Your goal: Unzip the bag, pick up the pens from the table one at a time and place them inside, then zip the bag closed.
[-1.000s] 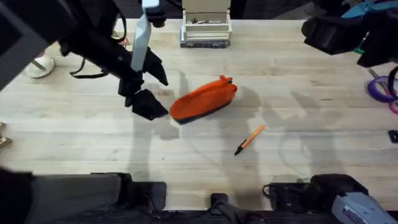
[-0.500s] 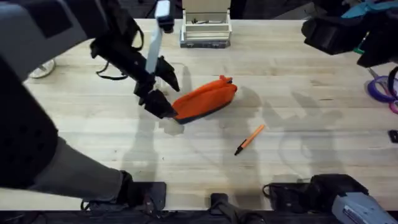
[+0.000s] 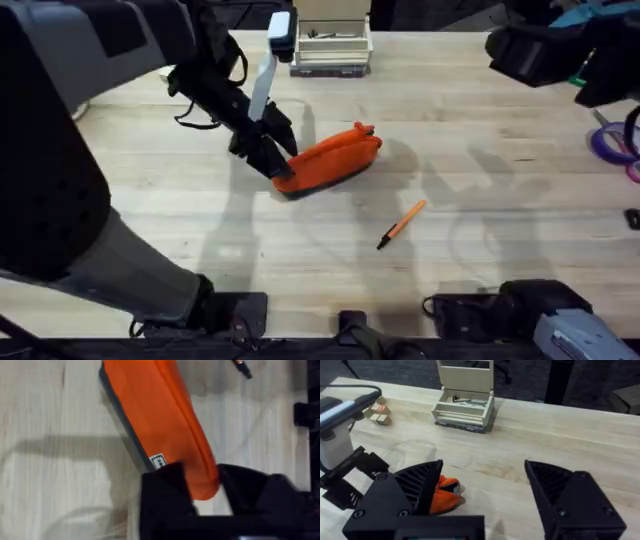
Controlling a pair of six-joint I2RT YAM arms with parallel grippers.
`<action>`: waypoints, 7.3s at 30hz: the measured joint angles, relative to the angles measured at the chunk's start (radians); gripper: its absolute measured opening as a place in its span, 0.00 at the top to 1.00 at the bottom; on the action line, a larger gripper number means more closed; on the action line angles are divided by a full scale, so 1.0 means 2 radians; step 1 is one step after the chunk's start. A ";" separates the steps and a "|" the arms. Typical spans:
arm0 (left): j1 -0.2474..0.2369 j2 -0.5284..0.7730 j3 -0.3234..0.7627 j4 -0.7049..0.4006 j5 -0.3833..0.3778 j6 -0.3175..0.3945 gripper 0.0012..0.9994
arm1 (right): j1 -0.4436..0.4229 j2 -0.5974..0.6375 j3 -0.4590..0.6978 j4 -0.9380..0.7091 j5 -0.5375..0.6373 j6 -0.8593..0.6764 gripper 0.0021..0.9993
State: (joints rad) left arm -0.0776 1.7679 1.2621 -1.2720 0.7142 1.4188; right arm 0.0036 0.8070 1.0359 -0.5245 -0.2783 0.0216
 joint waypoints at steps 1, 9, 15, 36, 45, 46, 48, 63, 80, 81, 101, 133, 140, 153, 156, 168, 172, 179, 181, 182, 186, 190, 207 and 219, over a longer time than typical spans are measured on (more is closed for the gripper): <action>0.000 0.000 0.000 0.000 0.000 0.000 0.61 | 0.000 0.000 0.000 0.000 0.000 0.000 0.00; 0.002 0.000 0.000 0.004 -0.002 0.000 0.96 | 0.000 0.000 0.000 0.000 0.000 0.000 0.00; 0.002 0.000 0.000 0.004 -0.001 0.000 0.96 | 0.000 0.001 0.000 0.000 -0.011 0.002 0.00; 0.002 0.000 0.001 0.002 -0.001 0.000 0.96 | 0.053 0.133 0.001 0.001 -0.164 -0.004 0.00; 0.002 0.000 0.000 0.002 -0.001 0.000 0.96 | 0.085 0.179 0.001 0.002 -0.174 -0.004 0.00; 0.002 0.000 0.000 0.002 -0.001 0.000 0.96 | 0.085 0.182 0.001 0.002 -0.174 -0.004 0.00; 0.002 0.000 0.001 0.002 -0.001 0.000 0.96 | 0.085 0.188 0.001 0.001 -0.174 -0.004 0.00; 0.002 0.000 0.001 0.002 -0.001 0.000 0.96 | 0.090 0.194 0.001 -0.027 -0.176 -0.003 0.00; 0.002 0.000 0.001 0.002 -0.001 0.000 0.96 | 0.130 0.280 0.002 0.012 -0.176 -0.004 0.00; 0.002 0.000 0.001 0.002 -0.001 0.000 0.96 | 0.130 0.287 0.002 0.012 -0.175 -0.004 0.00; 0.002 0.000 0.001 0.002 -0.001 0.000 0.96 | 0.158 0.373 0.002 0.072 -0.158 -0.004 0.00; 0.002 0.000 0.001 0.001 -0.001 0.000 0.96 | 0.172 0.389 0.004 0.075 -0.091 -0.011 0.97; 0.002 0.000 0.001 0.001 -0.001 0.000 0.96 | 0.172 0.389 0.004 0.080 -0.091 -0.011 0.97; 0.002 0.000 0.001 0.001 -0.001 0.000 0.96 | 0.173 0.340 0.004 0.079 -0.091 -0.009 0.97; 0.002 0.000 0.001 0.001 -0.001 0.000 0.96 | 0.173 0.330 0.004 0.079 -0.093 -0.001 0.97; 0.002 0.000 0.001 0.001 -0.001 0.000 0.96 | 0.179 0.329 0.004 0.075 -0.093 0.004 0.97; 0.002 0.000 0.001 0.001 -0.001 0.000 0.96 | 0.179 0.329 0.004 0.075 -0.093 0.004 0.97; 0.002 0.000 0.001 0.001 -0.001 0.000 0.96 | 0.179 0.289 0.004 0.063 -0.093 -0.005 0.97; 0.002 0.000 0.001 0.001 -0.001 0.000 0.96 | 0.179 0.270 0.004 0.052 -0.092 -0.015 0.97; 0.002 0.000 0.001 0.001 -0.001 0.000 0.96 | 0.179 0.261 0.004 0.047 -0.092 -0.019 0.97; 0.002 0.000 0.001 0.001 -0.001 0.000 0.96 | 0.179 0.232 0.004 0.036 -0.092 -0.030 0.56; 0.002 0.000 0.001 0.001 -0.001 0.000 0.96 | 0.179 0.211 0.004 0.031 -0.092 -0.037 0.04; 0.002 0.000 0.001 0.001 -0.001 0.000 0.96 | 0.179 0.186 0.004 0.002 -0.068 -0.071 0.00; 0.002 0.000 0.001 0.001 -0.001 0.000 0.96 | 0.179 0.219 0.004 -0.018 -0.012 -0.090 0.00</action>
State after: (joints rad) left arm -0.0742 1.7679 1.2633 -1.2709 0.7120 1.4185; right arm 0.3618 1.2448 1.0447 -0.5613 -0.3018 -0.1581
